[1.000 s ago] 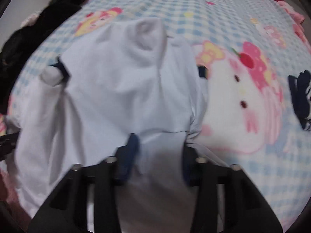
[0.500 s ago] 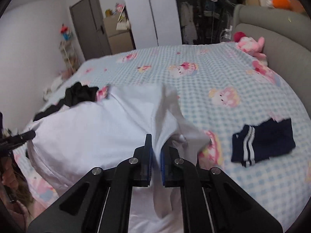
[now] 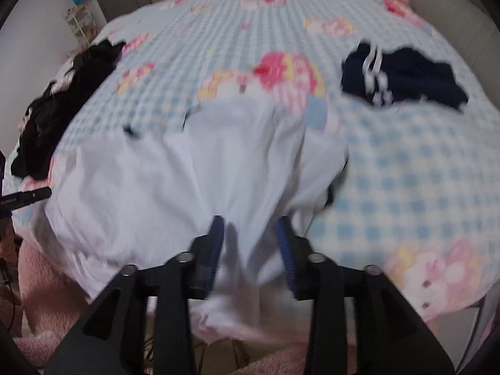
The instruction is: Fold clothes
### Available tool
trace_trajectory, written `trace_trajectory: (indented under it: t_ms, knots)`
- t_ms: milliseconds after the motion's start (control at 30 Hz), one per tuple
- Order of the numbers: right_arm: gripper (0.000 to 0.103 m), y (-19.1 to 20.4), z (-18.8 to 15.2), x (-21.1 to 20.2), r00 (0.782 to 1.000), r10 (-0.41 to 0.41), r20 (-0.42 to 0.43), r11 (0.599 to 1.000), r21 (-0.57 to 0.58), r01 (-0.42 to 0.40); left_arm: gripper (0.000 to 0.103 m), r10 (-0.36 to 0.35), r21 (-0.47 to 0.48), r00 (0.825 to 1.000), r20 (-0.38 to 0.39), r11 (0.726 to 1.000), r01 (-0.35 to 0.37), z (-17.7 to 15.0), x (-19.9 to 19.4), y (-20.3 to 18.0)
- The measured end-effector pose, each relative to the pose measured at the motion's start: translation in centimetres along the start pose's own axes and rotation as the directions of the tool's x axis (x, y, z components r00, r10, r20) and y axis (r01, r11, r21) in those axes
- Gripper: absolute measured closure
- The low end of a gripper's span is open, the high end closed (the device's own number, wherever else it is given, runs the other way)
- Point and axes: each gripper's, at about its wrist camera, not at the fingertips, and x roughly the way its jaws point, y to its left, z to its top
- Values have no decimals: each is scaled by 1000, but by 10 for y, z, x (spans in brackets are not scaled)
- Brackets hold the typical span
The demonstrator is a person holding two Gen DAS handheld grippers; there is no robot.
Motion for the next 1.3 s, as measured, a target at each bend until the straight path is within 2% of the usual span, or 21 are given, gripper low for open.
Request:
trace_trajectory:
  t_ms: [33,67,167,267,367,433,467,500,567,667,767,833,900,967,1033,1067,1100,1133,1200,1267,1300]
  knots:
    - [49,-2,13,-1,1000,-7,22,1000,-5,8,54,-9,5,1000,10,1000,9,11,6,-5]
    - [47,0,23,-1,999,-15,38,1000,-13,15,51,-19,10,1000,20,1000,19,23,12,-10]
    - [44,2,59,23,999,-7,36,1000,-27,8,50,39,59,999,9,997,-39,48,44,-24]
    - [42,2,79,65,999,-46,-21,998,-45,45,40,97,91,993,-69,992,-90,55,76,-25]
    - [21,-2,84,101,994,-85,-73,995,-62,81,37,98,102,980,-173,991,-81,52,105,-24]
    - [20,-9,86,123,988,-81,-128,996,-54,75,43,86,143,979,-183,988,-60,40,105,-34]
    - [23,-11,83,131,986,-47,-157,998,-44,41,74,80,164,979,-188,985,-49,33,105,-39]
    - [46,-11,80,136,983,-8,-183,999,-32,2,87,74,184,978,-193,982,-38,27,104,-44]
    - [90,-2,78,128,986,28,-167,998,-55,-38,91,92,211,980,-178,976,-54,27,97,-53]
    - [97,13,86,105,992,60,-113,993,-96,-71,92,87,249,990,-107,967,-58,60,62,-69]
    - [98,14,141,33,995,69,69,994,-89,-63,92,31,272,997,70,961,-49,129,-12,-99]
    - [98,14,180,-18,978,73,195,995,-82,-58,92,-18,298,979,202,954,-44,174,-77,-130]
    - [98,16,221,-80,936,80,341,995,-80,-56,92,-70,329,943,326,943,-44,210,-142,-160]
    - [98,22,255,-149,869,79,488,996,-72,-50,92,-93,365,875,475,926,-100,229,-212,-193]
    - [98,30,274,-211,784,57,618,998,-67,-20,92,-112,377,833,542,918,-122,231,-256,-204]
    - [98,32,269,-219,771,55,635,998,-68,-16,92,-122,383,810,573,914,-133,232,-278,-209]
    - [98,35,258,-216,772,57,633,997,-69,-17,92,-132,387,786,603,911,-144,233,-300,-215]
    - [98,37,247,-214,774,59,631,997,-71,-18,92,-135,397,776,616,904,-159,227,-308,-218]
    - [98,41,225,-209,777,63,626,997,-75,-20,92,-138,427,779,612,886,-179,205,-301,-217]
    - [98,46,202,-204,780,67,622,997,-79,-22,92,-123,445,812,570,877,-179,175,-277,-200]
    - [98,48,191,-202,782,69,620,996,-81,-23,92,-94,445,840,535,876,-186,159,-254,-186]
